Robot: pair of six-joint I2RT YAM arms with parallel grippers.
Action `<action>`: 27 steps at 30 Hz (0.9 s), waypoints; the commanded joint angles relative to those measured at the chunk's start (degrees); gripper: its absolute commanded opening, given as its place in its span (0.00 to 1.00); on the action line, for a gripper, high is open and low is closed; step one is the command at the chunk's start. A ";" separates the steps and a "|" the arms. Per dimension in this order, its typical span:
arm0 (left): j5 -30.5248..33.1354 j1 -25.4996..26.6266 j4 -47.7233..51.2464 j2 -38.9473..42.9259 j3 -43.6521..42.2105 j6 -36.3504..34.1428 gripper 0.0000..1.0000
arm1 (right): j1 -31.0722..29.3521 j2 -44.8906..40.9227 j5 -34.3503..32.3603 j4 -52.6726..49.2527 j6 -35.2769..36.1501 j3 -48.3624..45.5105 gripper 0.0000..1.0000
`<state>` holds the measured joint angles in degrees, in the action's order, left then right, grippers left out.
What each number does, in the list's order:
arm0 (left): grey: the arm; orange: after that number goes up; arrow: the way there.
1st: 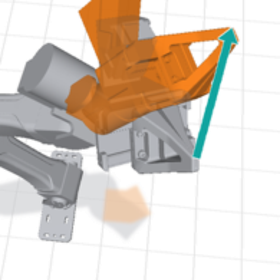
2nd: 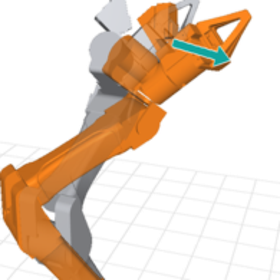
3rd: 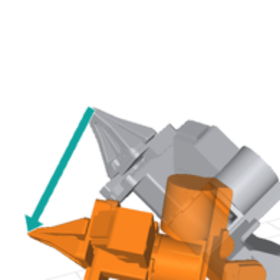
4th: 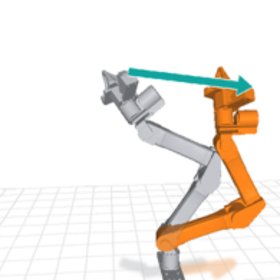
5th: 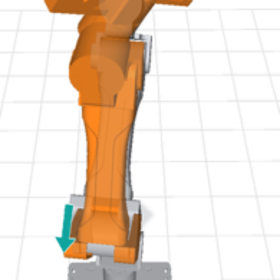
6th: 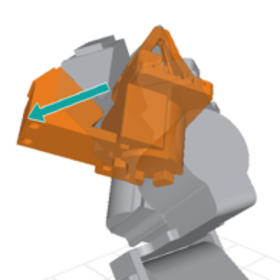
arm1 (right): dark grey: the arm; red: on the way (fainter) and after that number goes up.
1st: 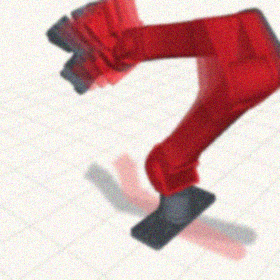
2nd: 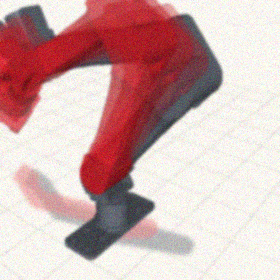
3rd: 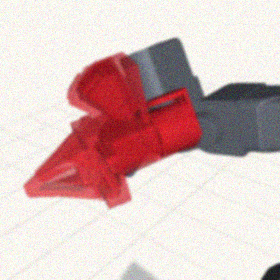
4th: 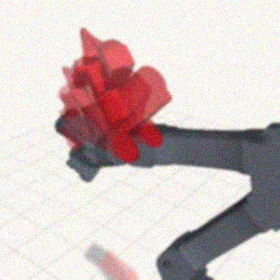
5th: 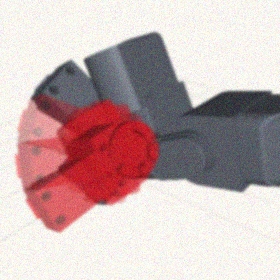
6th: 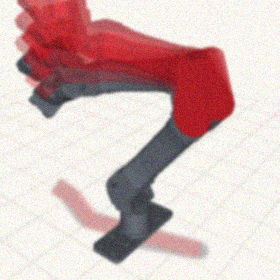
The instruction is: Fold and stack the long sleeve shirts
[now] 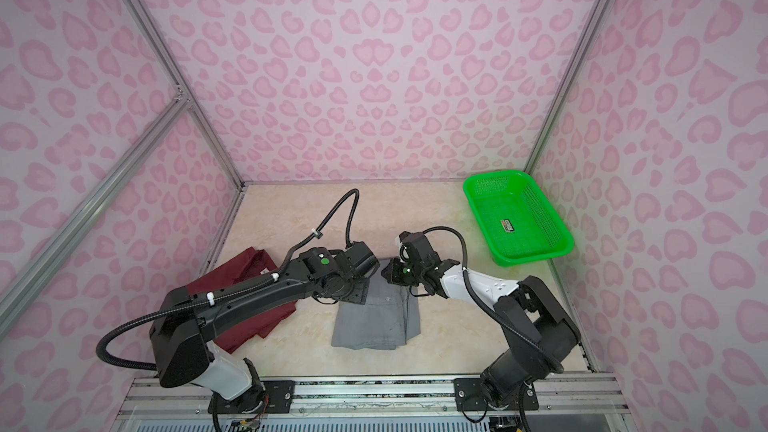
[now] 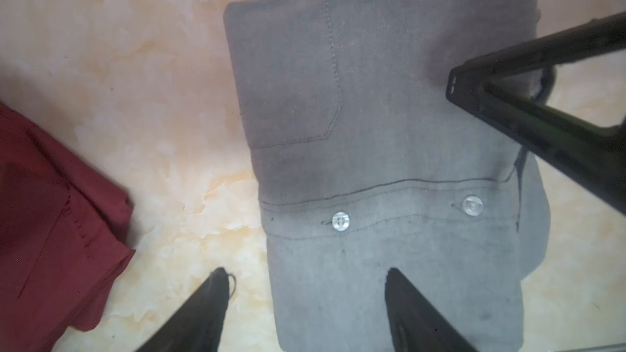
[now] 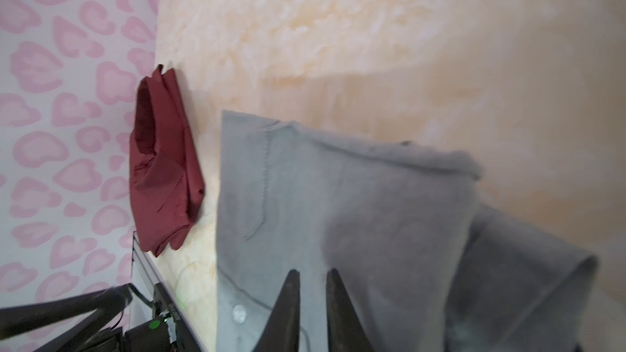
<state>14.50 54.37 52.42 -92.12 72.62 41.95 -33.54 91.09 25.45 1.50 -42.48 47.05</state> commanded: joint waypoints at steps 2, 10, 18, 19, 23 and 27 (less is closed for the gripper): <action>-1.93 0.16 -5.92 -4.06 -0.70 -0.08 0.74 | 2.95 3.40 -1.42 2.17 1.91 -0.99 0.19; -6.28 5.03 -12.29 -15.56 -1.13 2.81 0.74 | 5.78 8.02 0.26 5.00 0.70 -5.38 0.21; -1.23 5.74 -7.94 -12.45 1.17 3.06 0.74 | 6.00 -10.93 -7.10 -11.60 8.19 -3.73 0.58; -1.39 5.73 -7.86 -11.57 1.66 3.24 0.74 | 6.48 -13.19 -8.77 -14.23 8.71 -3.98 0.65; -4.97 6.69 -9.44 -10.67 4.10 4.16 0.74 | 10.25 -19.29 -8.11 -21.43 9.40 -6.85 0.98; -6.59 8.40 -11.62 -12.69 7.32 4.24 0.74 | 15.73 -22.62 -1.70 -24.05 12.01 -10.98 0.98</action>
<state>9.45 62.30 42.87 -103.61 78.43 45.39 -19.68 69.63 19.92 -17.10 -33.39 37.78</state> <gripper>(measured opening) 0.740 0.977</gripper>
